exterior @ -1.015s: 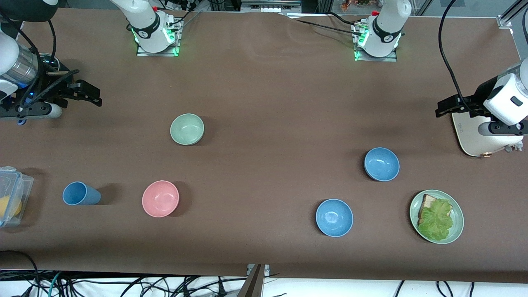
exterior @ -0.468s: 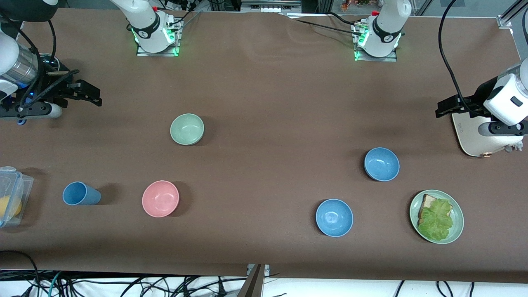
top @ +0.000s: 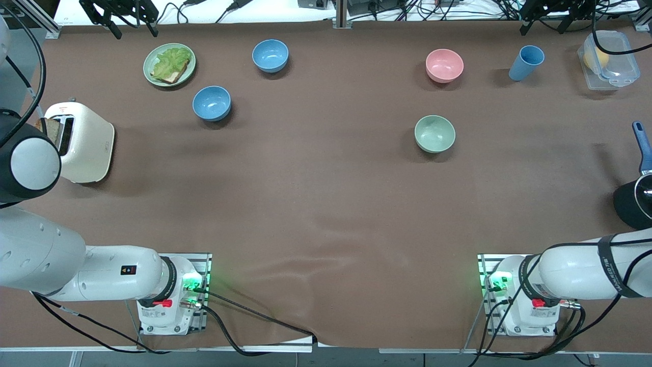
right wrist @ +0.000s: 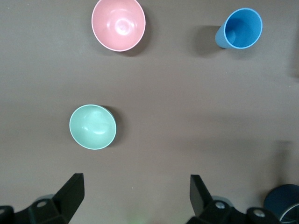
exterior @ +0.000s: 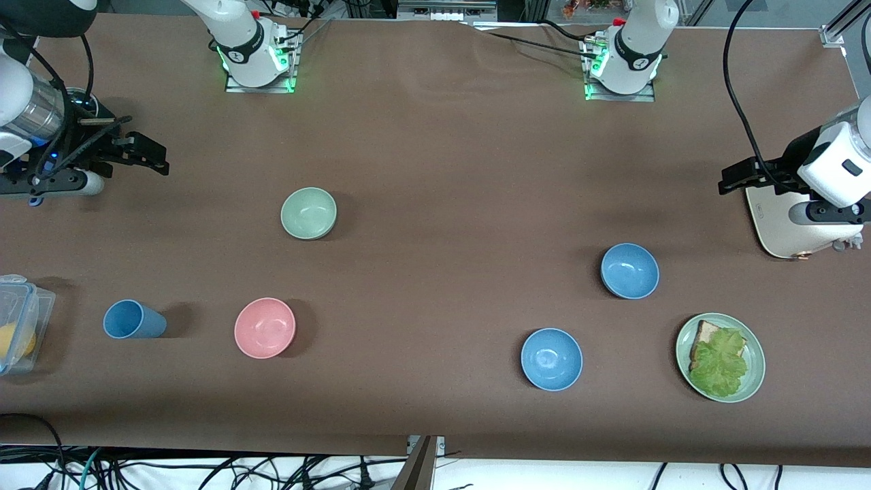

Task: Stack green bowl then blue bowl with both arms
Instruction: 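Reach the right gripper down to the rim of the green bowl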

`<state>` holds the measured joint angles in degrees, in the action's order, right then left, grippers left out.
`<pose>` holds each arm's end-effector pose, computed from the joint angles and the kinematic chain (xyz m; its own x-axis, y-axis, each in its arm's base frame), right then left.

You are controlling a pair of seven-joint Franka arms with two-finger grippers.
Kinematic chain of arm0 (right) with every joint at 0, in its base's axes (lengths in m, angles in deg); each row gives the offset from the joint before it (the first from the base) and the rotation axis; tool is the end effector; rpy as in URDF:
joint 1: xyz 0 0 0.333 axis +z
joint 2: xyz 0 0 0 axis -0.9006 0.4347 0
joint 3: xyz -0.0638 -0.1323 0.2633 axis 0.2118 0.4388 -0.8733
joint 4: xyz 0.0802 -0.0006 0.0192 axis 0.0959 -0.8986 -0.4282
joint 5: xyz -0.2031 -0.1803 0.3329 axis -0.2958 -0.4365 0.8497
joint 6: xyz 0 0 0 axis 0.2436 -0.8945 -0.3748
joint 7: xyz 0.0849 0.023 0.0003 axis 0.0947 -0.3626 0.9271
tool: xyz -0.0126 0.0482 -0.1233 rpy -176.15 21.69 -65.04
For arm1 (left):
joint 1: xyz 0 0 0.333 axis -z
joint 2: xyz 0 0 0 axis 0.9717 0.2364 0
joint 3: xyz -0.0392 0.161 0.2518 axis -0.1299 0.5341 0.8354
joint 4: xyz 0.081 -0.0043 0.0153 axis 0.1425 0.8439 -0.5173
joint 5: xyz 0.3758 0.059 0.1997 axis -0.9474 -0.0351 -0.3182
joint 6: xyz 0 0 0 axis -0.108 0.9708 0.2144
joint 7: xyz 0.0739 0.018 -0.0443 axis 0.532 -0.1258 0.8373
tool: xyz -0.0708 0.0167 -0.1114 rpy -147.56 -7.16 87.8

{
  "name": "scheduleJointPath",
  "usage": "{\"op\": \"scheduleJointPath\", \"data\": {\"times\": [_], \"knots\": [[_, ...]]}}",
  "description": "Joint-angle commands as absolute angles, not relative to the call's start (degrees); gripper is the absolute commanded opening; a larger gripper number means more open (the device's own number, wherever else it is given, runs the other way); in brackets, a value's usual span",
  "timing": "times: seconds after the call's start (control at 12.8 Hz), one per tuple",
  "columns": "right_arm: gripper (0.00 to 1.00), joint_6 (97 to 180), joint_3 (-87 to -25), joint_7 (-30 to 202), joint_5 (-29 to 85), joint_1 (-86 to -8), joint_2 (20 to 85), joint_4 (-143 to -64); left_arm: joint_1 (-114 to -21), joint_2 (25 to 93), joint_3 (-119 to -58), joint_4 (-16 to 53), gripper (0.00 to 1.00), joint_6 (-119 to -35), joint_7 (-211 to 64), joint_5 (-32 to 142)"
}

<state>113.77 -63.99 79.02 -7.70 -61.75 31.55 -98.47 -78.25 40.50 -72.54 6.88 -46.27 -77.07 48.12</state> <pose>0.5953 0.0543 0.5291 0.9940 0.0520 -0.0958 0.0502 -0.9985 -0.0212 0.6138 -0.0076 0.5247 0.9878 0.0437 -0.1491 0.0489 -0.9983 0.0316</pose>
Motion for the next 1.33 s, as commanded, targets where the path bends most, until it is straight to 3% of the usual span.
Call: {"op": "scheduleJointPath", "data": {"times": [0.0,0.39,0.62,1.01,1.25], "knots": [[1.00,115.28,-64.59,78.69,-7.69,-61.95,30.83,-101.40,-78.53,40.46,-72.54,6.57,1.00,-46.48,-78.16,48.60],[1.00,125.10,-64.94,78.42,-6.12,-61.86,30.04,-112.37,-78.53,40.46,-72.54,6.57,1.00,-46.48,-78.16,48.60],[1.00,136.96,-65.72,78.42,-5.58,-60.90,29.77,-122.30,-78.53,40.46,-72.54,6.57,1.00,-46.48,-78.16,48.60],[1.00,162.00,-72.04,72.30,-5.58,-60.63,31.87,-138.39,-78.53,40.46,-72.54,6.57,1.00,-46.48,-78.16,48.60],[1.00,167.92,-73.29,71.22,-5.58,-60.63,35.65,-141.49,-78.53,40.46,-72.54,6.57,1.00,-46.48,-78.16,48.69]]}}
